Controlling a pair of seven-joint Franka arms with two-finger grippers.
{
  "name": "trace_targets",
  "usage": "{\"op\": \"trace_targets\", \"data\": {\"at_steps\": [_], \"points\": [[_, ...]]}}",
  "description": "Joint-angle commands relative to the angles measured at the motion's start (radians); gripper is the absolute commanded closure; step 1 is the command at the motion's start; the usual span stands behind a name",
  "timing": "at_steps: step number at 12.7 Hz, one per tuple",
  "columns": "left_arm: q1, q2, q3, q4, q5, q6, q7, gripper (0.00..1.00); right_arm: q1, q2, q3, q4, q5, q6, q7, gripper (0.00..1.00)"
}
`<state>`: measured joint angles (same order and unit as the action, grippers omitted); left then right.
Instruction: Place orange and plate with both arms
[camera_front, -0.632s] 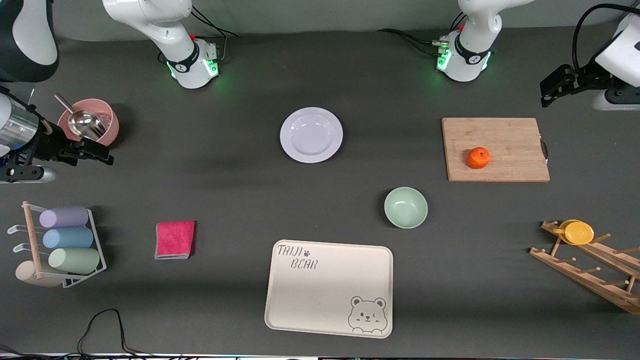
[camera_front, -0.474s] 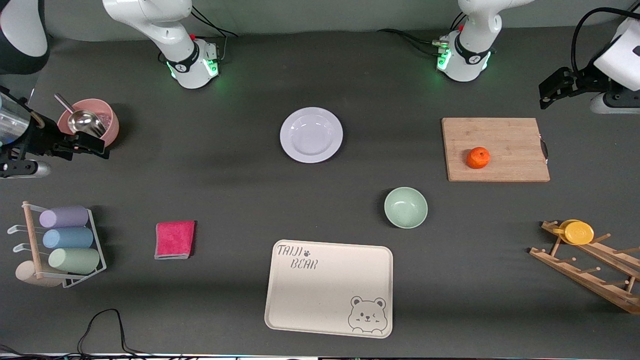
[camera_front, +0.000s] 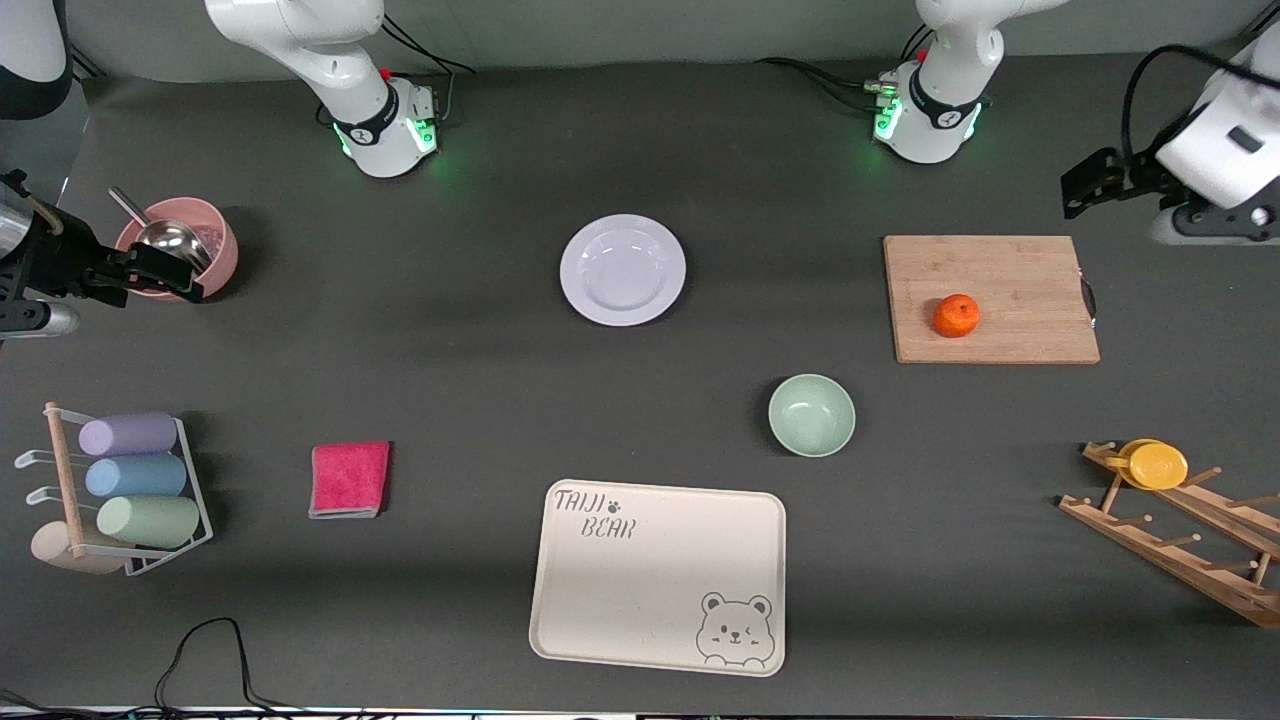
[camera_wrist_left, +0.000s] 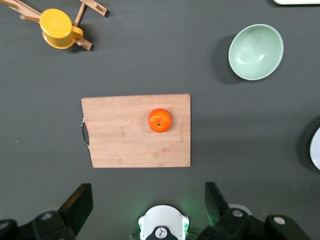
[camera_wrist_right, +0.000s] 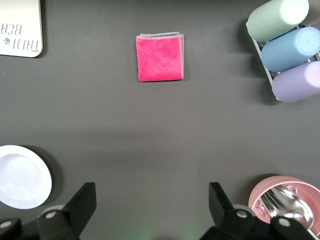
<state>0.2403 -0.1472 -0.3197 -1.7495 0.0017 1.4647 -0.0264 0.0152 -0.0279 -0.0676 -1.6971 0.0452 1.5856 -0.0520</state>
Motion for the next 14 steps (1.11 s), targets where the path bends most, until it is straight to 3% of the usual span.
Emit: {"op": "trace_targets", "data": {"at_steps": [1,4,8,10,12,13,14], "points": [[-0.004,-0.214,0.004,-0.395,-0.058,0.252,0.002,0.00,0.005,-0.004,-0.005,0.016,-0.005,-0.042,-0.008,0.00],[-0.047,-0.314,0.004,-0.712,-0.092,0.475,0.002,0.00,0.008,0.034,-0.001,0.025,0.005,-0.041,0.020,0.00],[-0.093,-0.313,0.004,-1.055,-0.094,0.858,0.002,0.00,0.012,0.107,0.005,0.054,0.016,-0.058,0.021,0.00],[-0.092,-0.231,0.004,-1.119,-0.094,1.018,0.005,0.00,0.014,0.166,0.006,0.088,0.045,-0.062,0.021,0.00],[-0.088,-0.097,0.004,-1.180,-0.094,1.231,0.005,0.01,0.005,0.218,0.002,0.091,0.146,-0.049,0.023,0.00],[-0.084,-0.044,0.004,-1.209,-0.094,1.331,0.005,0.13,-0.007,0.253,-0.003,0.091,0.213,-0.044,0.021,0.00],[-0.085,-0.014,0.005,-1.210,-0.094,1.351,0.003,0.44,-0.020,0.279,-0.006,0.088,0.266,-0.021,0.020,0.00]]}}
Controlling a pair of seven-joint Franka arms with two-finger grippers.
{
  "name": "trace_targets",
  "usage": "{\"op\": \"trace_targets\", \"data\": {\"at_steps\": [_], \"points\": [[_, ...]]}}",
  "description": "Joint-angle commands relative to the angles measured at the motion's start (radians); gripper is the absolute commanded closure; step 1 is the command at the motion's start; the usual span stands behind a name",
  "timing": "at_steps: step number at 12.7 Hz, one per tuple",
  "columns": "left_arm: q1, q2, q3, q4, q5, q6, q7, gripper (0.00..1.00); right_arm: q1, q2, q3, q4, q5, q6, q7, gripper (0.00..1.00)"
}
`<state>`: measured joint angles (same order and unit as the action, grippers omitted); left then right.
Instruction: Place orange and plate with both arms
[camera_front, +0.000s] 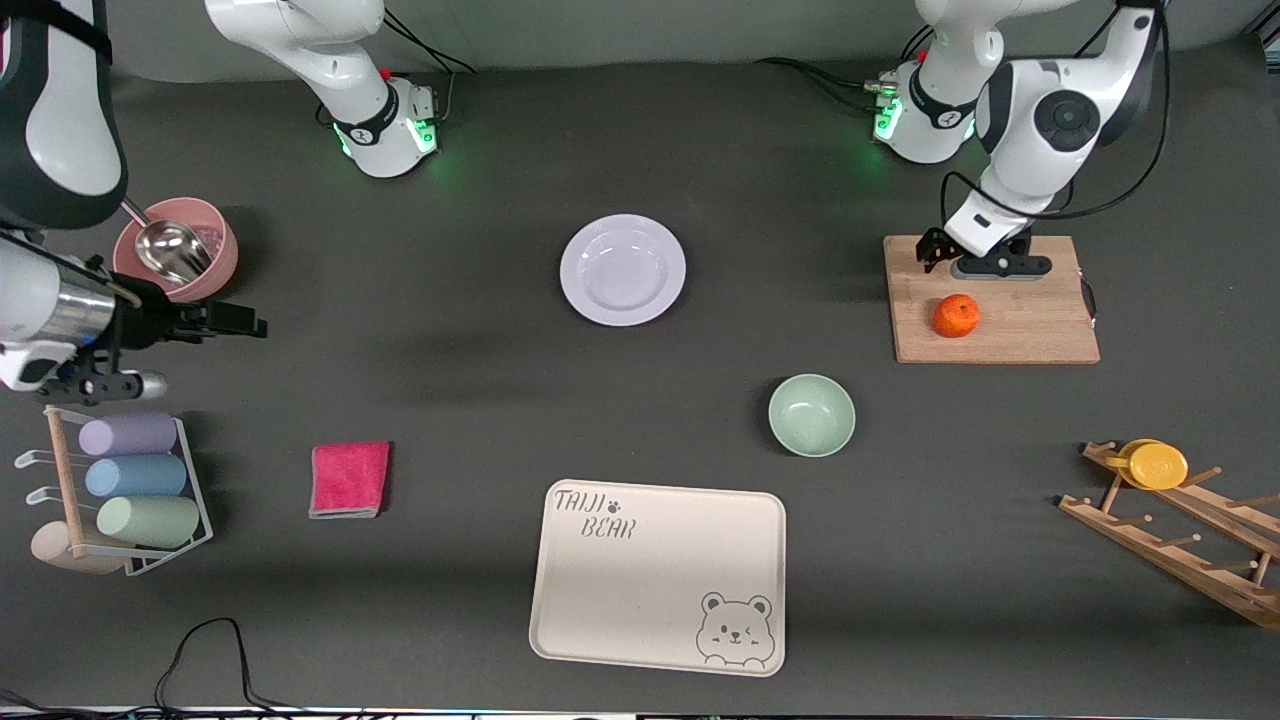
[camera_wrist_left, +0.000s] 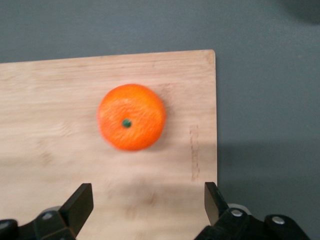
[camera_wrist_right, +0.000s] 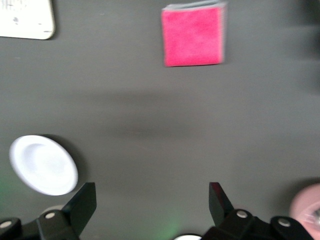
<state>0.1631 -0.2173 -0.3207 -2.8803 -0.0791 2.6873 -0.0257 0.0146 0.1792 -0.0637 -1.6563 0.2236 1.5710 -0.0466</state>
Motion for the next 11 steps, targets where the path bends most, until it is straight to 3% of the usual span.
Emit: {"op": "trace_targets", "data": {"at_steps": [1,6,11], "points": [[-0.008,0.081,0.005,-0.079,-0.013,0.138,0.004,0.99,-0.022,0.094,-0.008,0.040,0.121,0.032,0.016,0.00],[0.001,0.081,0.006,-0.077,-0.010,0.121,0.058,1.00,-0.022,0.207,-0.010,0.017,0.295,0.127,0.014,0.00],[0.001,0.035,0.005,-0.070,-0.010,0.053,0.041,1.00,-0.008,0.215,-0.010,-0.140,0.517,0.230,0.007,0.00]]}}
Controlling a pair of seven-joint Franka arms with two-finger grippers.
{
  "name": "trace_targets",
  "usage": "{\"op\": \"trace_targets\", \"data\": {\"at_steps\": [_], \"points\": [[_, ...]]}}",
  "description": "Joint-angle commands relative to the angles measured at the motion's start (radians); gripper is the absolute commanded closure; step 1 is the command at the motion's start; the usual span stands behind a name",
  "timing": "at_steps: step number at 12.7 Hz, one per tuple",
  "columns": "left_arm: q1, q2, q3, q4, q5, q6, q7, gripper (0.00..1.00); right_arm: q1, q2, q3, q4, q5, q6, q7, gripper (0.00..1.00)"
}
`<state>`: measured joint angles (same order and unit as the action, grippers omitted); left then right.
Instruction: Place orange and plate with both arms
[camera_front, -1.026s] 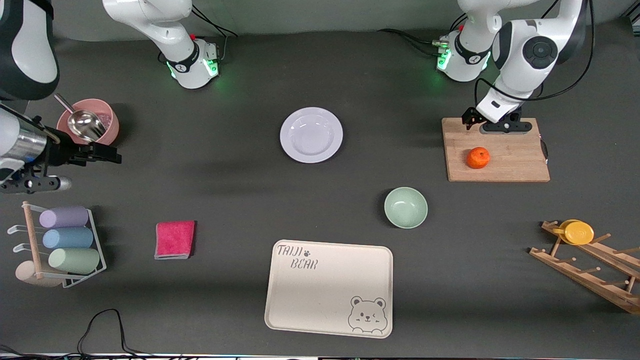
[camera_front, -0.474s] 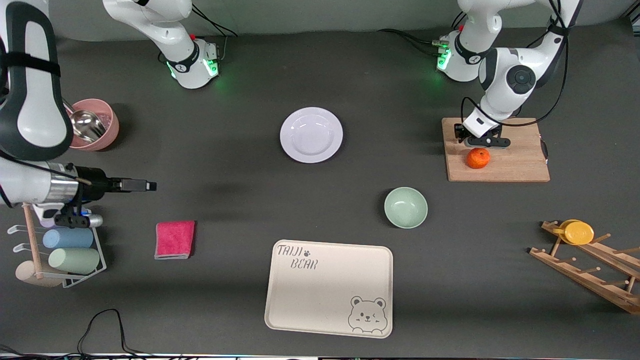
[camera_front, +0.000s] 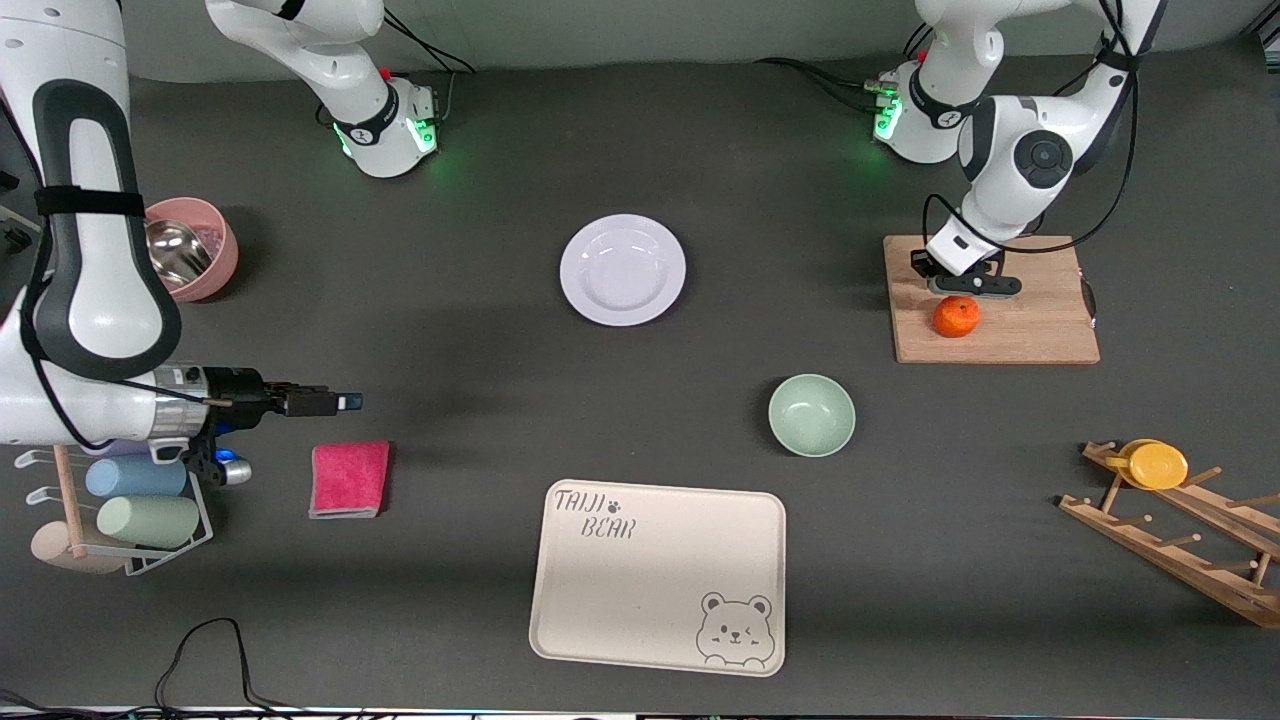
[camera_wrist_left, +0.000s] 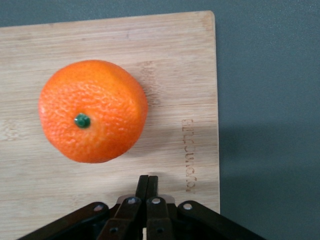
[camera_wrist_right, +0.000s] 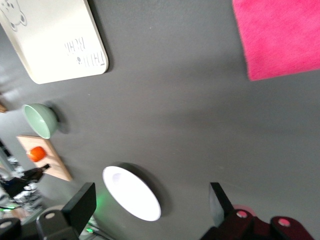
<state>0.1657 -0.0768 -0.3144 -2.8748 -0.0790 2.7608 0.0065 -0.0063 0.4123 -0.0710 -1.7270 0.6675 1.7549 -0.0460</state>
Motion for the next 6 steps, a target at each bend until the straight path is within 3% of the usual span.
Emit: {"op": "trace_targets", "data": {"at_steps": [1,2,3,4,6], "points": [[-0.002,-0.121,-0.002,-0.074,-0.010,-0.041,0.009,1.00,0.014,-0.020,-0.003,-0.094,0.108,0.057,0.000,0.00],[-0.002,-0.141,-0.002,-0.064,-0.010,-0.068,0.023,1.00,0.014,-0.020,-0.001,-0.115,0.138,0.063,-0.002,0.00],[-0.003,-0.176,-0.003,-0.045,-0.010,-0.116,0.017,0.87,0.019,-0.021,-0.001,-0.137,0.174,0.072,-0.003,0.00],[-0.003,-0.214,-0.003,0.000,-0.010,-0.188,0.021,0.01,0.023,-0.030,0.000,-0.170,0.202,0.086,-0.009,0.00],[0.036,-0.230,0.000,0.207,0.019,-0.451,0.039,0.00,0.066,-0.072,0.000,-0.279,0.330,0.132,-0.079,0.00]]}}
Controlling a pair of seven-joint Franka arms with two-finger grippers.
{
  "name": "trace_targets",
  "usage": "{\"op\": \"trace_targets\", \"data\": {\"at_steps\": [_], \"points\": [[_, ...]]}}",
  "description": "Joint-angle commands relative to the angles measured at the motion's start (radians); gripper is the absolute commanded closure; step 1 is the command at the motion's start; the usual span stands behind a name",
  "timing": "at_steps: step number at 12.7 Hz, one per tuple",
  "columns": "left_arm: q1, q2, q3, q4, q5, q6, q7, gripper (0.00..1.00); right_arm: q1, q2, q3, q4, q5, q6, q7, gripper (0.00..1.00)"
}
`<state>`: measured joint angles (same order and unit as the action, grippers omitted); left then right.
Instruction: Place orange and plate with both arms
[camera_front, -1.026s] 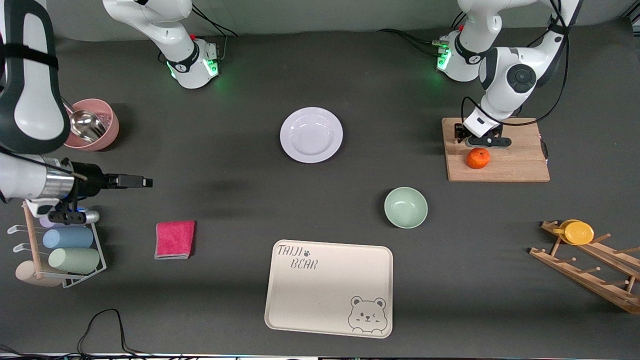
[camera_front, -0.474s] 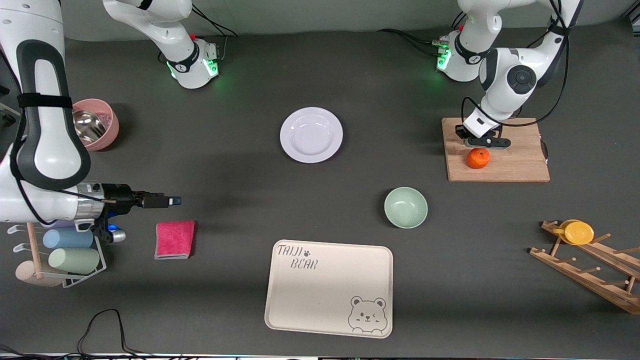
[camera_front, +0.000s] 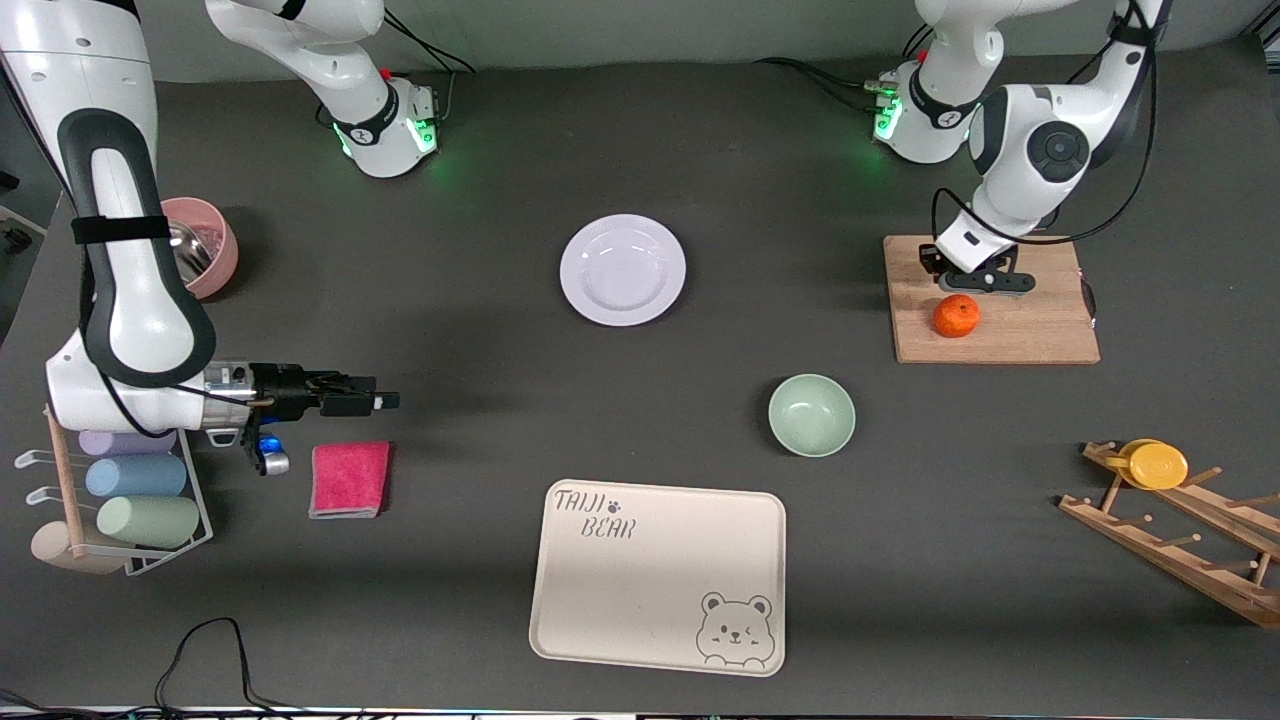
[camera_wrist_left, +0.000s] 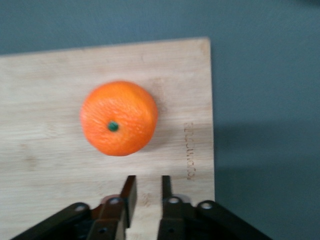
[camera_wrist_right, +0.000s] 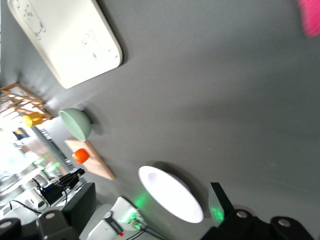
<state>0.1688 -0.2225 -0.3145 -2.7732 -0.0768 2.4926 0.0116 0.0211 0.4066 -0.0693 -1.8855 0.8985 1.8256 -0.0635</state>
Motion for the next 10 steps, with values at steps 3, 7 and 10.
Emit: {"op": "trace_targets", "data": {"at_steps": [3,7,10], "points": [[0.152,-0.041,-0.002,0.277,0.046,-0.305,0.158,0.00,0.103,-0.086,-0.001,-0.275,0.296,0.136,-0.250,0.00],[0.152,0.014,-0.003,0.129,0.040,-0.105,0.157,0.00,0.177,-0.130,-0.001,-0.528,0.635,0.170,-0.683,0.00],[0.121,0.034,-0.003,0.020,-0.006,0.029,0.153,0.11,0.224,-0.129,-0.001,-0.659,0.814,0.162,-0.956,0.00]]}}
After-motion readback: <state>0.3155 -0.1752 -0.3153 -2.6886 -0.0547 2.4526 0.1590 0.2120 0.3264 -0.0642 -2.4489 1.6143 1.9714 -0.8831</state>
